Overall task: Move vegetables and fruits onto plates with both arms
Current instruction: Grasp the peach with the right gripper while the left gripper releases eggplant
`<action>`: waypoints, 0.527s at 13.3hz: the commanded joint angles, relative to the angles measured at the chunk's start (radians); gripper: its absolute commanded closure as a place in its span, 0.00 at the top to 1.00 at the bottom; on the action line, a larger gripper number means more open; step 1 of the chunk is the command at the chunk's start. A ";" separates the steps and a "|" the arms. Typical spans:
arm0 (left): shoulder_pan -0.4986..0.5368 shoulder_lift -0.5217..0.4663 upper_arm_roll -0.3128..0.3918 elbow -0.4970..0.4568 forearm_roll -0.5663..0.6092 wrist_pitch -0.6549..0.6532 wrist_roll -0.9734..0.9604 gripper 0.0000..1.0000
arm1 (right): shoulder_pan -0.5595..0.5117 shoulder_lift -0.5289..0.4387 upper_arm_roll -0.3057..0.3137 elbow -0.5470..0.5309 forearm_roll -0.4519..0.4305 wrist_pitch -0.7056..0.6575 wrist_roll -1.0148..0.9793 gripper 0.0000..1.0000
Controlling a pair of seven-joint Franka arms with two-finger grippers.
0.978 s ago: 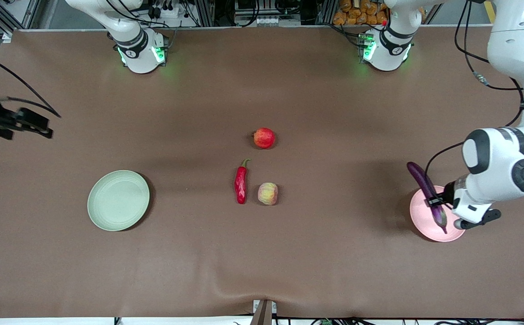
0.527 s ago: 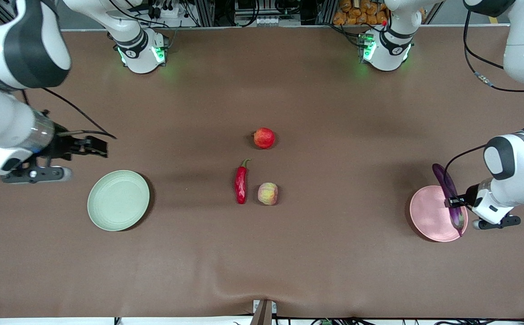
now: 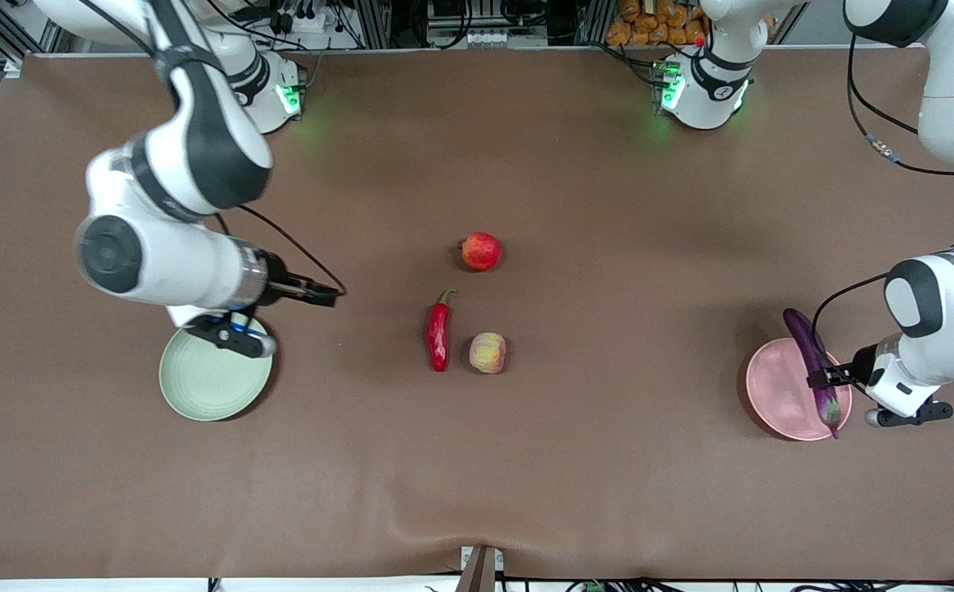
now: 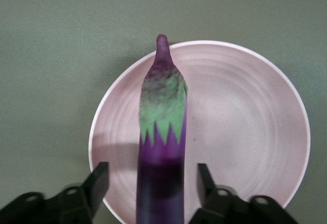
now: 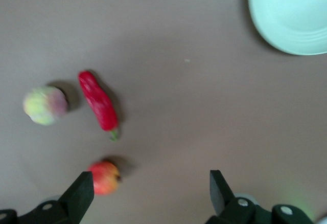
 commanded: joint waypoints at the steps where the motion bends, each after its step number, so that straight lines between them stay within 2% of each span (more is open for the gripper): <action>1: 0.004 -0.003 -0.004 0.013 -0.011 0.001 0.011 1.00 | 0.073 0.080 -0.009 0.018 0.018 0.173 0.124 1.00; 7: 0.005 -0.014 -0.016 0.013 -0.017 -0.005 0.005 1.00 | 0.205 0.264 -0.009 0.042 0.020 0.624 0.317 1.00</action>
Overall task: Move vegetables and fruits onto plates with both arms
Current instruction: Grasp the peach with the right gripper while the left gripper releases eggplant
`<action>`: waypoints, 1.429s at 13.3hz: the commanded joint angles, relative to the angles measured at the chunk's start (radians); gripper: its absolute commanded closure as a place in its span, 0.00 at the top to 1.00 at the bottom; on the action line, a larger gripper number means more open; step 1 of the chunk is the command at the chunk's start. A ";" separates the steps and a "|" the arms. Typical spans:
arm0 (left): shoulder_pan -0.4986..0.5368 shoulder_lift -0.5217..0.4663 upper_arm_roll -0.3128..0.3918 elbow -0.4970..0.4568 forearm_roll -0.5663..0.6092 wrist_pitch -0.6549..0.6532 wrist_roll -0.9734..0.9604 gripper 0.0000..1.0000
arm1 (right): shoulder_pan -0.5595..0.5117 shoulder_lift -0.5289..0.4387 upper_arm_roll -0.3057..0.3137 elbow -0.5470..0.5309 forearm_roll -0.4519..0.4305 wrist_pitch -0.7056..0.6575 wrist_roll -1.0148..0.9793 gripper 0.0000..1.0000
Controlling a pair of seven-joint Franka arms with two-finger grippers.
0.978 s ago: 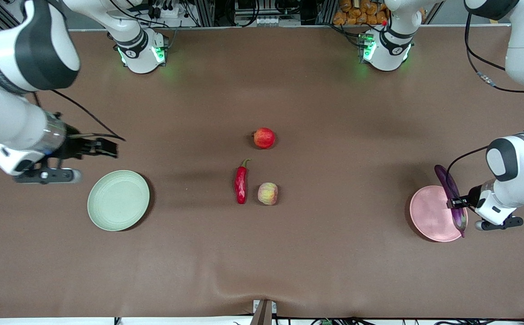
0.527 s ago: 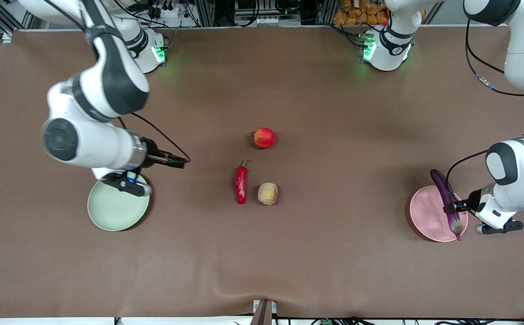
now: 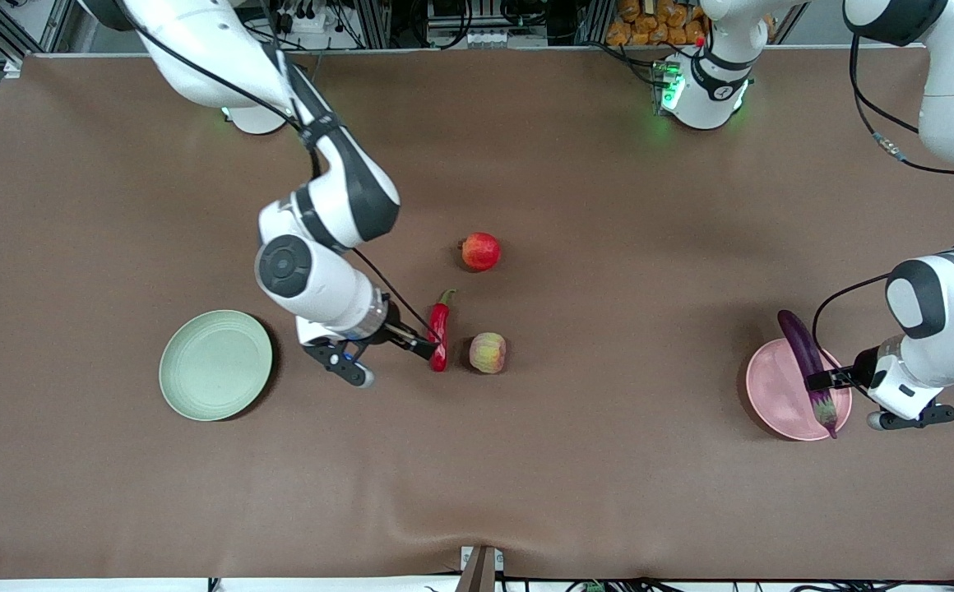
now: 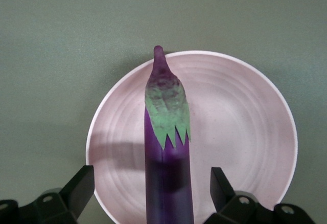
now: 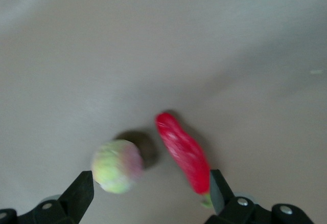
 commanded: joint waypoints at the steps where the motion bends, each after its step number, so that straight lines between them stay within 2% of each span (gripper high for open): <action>1: 0.002 -0.013 -0.008 -0.001 -0.014 -0.007 0.004 1.00 | 0.053 0.070 -0.010 0.058 0.016 0.134 0.057 1.00; 2: -0.001 -0.019 -0.013 -0.002 -0.022 -0.009 -0.010 1.00 | 0.064 0.101 -0.010 0.098 0.016 0.137 0.077 1.00; 6: -0.007 -0.036 -0.110 -0.005 -0.043 -0.042 -0.200 1.00 | 0.139 0.220 -0.032 0.205 -0.007 0.148 0.159 1.00; 10: -0.020 -0.034 -0.178 -0.005 -0.042 -0.042 -0.384 1.00 | 0.177 0.268 -0.056 0.212 -0.061 0.148 0.181 1.00; 14: -0.070 -0.034 -0.183 -0.004 -0.057 -0.041 -0.487 1.00 | 0.200 0.303 -0.063 0.215 -0.081 0.220 0.229 1.00; 15: -0.085 -0.034 -0.184 -0.002 -0.075 -0.041 -0.502 1.00 | 0.202 0.307 -0.063 0.215 -0.079 0.222 0.229 0.77; 16: -0.102 -0.034 -0.183 -0.001 -0.086 -0.041 -0.516 1.00 | 0.199 0.304 -0.061 0.213 -0.079 0.219 0.224 0.49; 18: -0.132 -0.034 -0.184 0.001 -0.086 -0.041 -0.529 1.00 | 0.200 0.301 -0.061 0.212 -0.082 0.211 0.213 0.14; 19: -0.149 -0.034 -0.184 0.001 -0.085 -0.041 -0.529 1.00 | 0.187 0.287 -0.060 0.212 -0.075 0.191 0.210 0.00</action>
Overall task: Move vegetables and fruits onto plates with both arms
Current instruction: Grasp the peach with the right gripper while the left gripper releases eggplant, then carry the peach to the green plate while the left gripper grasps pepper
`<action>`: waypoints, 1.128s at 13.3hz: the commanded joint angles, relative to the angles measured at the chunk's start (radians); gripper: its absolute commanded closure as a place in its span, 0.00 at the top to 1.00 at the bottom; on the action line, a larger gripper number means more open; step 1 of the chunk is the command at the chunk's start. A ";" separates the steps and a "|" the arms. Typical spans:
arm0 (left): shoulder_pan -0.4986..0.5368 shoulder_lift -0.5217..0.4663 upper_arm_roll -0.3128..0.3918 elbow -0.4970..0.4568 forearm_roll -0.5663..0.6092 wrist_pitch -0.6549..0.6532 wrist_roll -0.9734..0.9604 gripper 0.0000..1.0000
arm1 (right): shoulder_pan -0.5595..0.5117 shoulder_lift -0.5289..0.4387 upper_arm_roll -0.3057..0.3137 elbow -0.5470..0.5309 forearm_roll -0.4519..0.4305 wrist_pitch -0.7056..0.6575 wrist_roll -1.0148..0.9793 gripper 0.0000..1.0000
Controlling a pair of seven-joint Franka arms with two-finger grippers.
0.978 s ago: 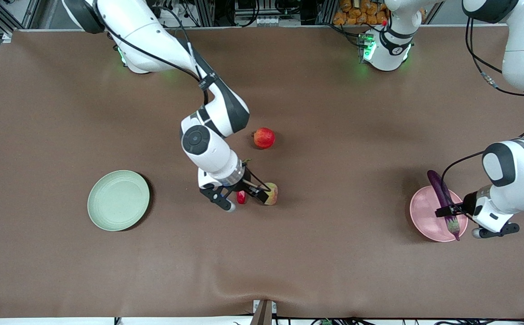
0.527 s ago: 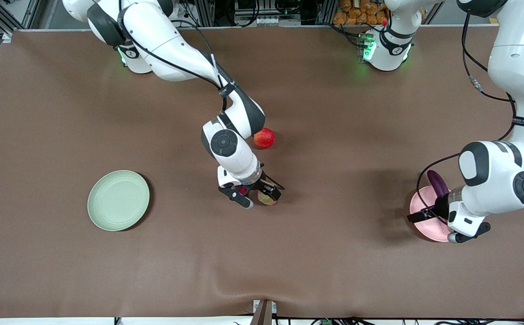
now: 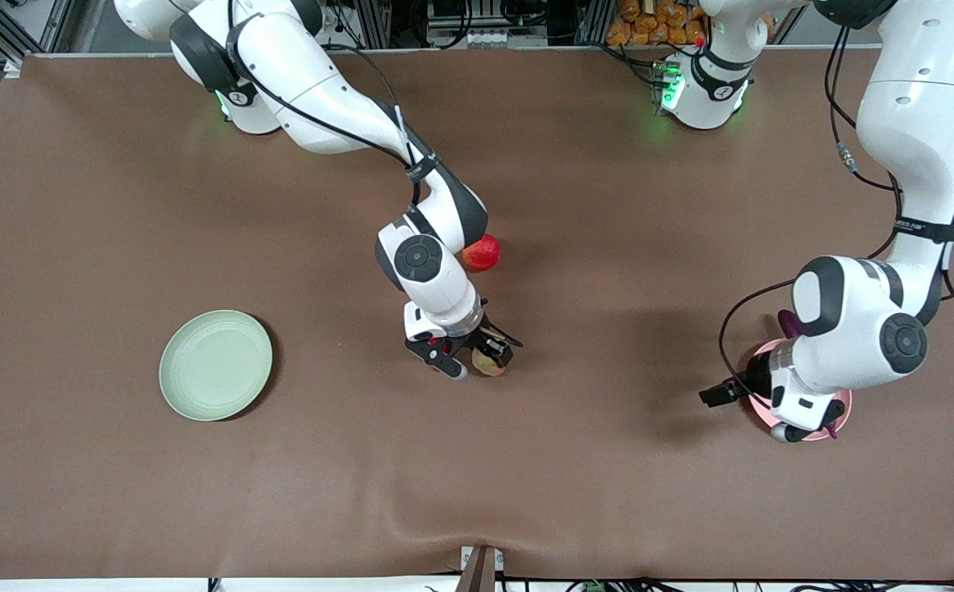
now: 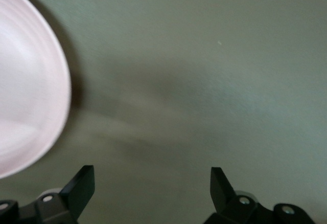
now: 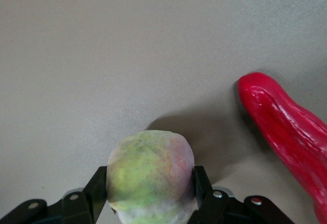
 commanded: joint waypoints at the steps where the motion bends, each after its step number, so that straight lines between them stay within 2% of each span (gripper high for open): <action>1: -0.044 -0.022 0.006 -0.003 -0.015 -0.011 -0.014 1.00 | -0.025 -0.018 -0.001 0.034 -0.008 -0.098 0.014 0.00; 4: -0.110 -0.020 0.007 0.004 -0.009 -0.003 -0.012 1.00 | -0.121 -0.060 0.032 0.144 -0.003 -0.382 -0.008 0.00; 5: -0.139 -0.009 0.007 0.036 -0.012 -0.003 -0.017 1.00 | -0.160 -0.076 0.042 0.166 -0.002 -0.450 -0.032 0.00; 7: -0.220 0.007 0.017 0.075 -0.012 -0.003 -0.056 1.00 | -0.255 -0.118 0.069 0.167 0.000 -0.560 -0.179 0.00; 11: -0.375 0.102 0.026 0.246 -0.010 0.004 -0.263 1.00 | -0.408 -0.179 0.051 0.154 -0.017 -0.780 -0.536 0.00; 12: -0.447 0.133 0.047 0.297 -0.006 0.020 -0.335 1.00 | -0.454 -0.182 0.046 0.152 -0.024 -0.824 -0.630 0.00; 15: -0.709 0.159 0.237 0.325 -0.012 0.131 -0.391 1.00 | -0.572 -0.187 0.039 0.144 -0.072 -0.895 -0.854 0.00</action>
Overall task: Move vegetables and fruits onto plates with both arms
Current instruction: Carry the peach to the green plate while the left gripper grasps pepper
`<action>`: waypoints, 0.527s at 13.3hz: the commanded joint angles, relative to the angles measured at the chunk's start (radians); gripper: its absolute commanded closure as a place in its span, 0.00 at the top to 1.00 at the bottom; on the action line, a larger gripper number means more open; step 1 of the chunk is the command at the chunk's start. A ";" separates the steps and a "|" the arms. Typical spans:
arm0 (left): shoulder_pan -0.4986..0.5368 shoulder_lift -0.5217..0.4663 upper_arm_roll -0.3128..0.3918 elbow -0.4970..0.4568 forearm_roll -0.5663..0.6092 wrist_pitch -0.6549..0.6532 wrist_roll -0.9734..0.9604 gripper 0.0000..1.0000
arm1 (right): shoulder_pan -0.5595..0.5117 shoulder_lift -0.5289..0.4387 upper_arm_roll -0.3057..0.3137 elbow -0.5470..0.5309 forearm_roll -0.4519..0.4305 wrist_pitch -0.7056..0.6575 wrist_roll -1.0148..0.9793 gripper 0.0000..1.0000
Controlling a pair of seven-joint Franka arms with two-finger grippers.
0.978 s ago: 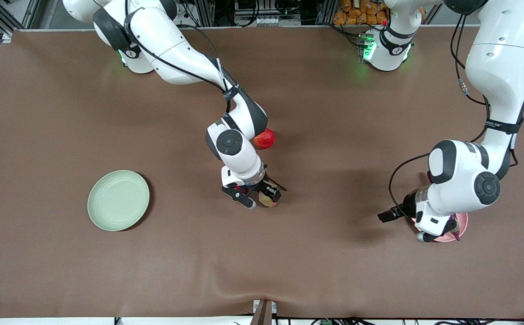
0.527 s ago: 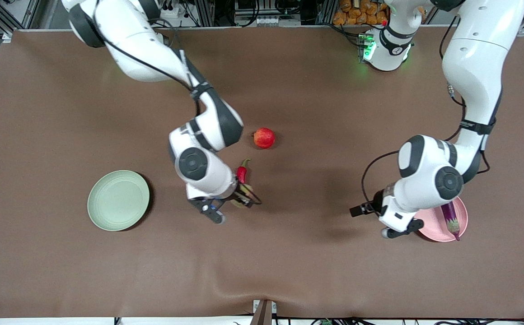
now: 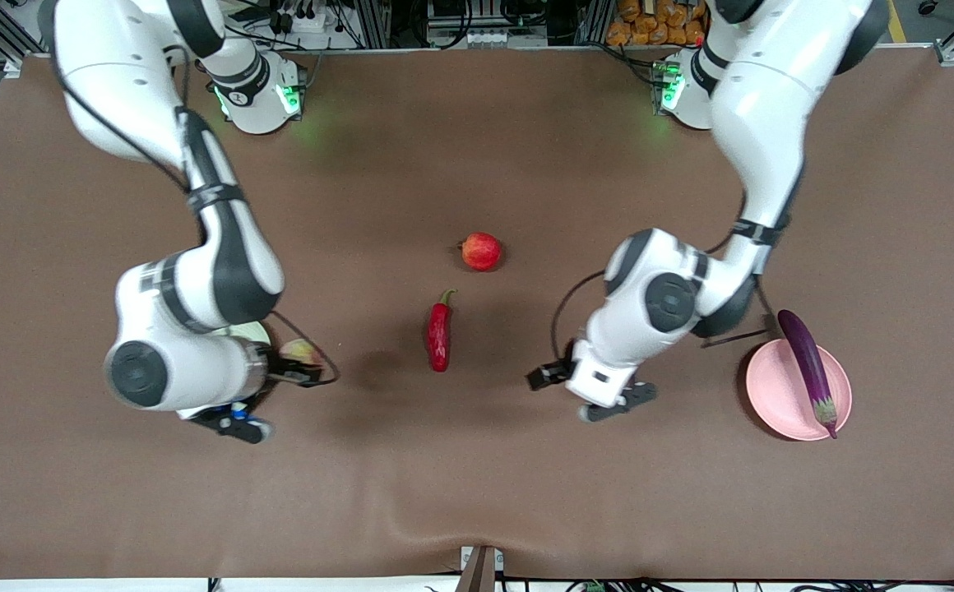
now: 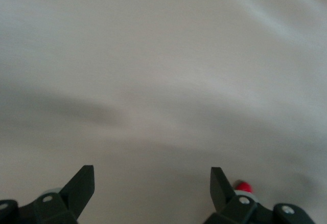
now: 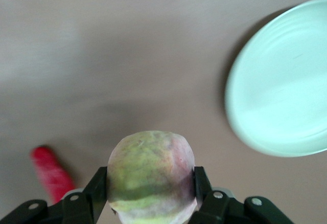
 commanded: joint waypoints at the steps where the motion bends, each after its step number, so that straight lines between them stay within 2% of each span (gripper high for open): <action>1: -0.208 0.057 0.147 0.071 -0.011 0.076 -0.044 1.00 | -0.100 -0.034 0.016 -0.066 -0.052 -0.022 -0.170 0.00; 3: -0.271 0.096 0.164 0.096 -0.011 0.137 -0.035 1.00 | -0.160 -0.032 0.014 -0.097 -0.069 0.004 -0.286 0.00; 5: -0.320 0.128 0.167 0.096 -0.006 0.217 -0.025 1.00 | -0.212 -0.031 0.014 -0.176 -0.072 0.077 -0.366 0.00; 7: -0.389 0.153 0.203 0.095 -0.004 0.246 -0.021 1.00 | -0.235 -0.032 0.016 -0.264 -0.072 0.157 -0.403 0.00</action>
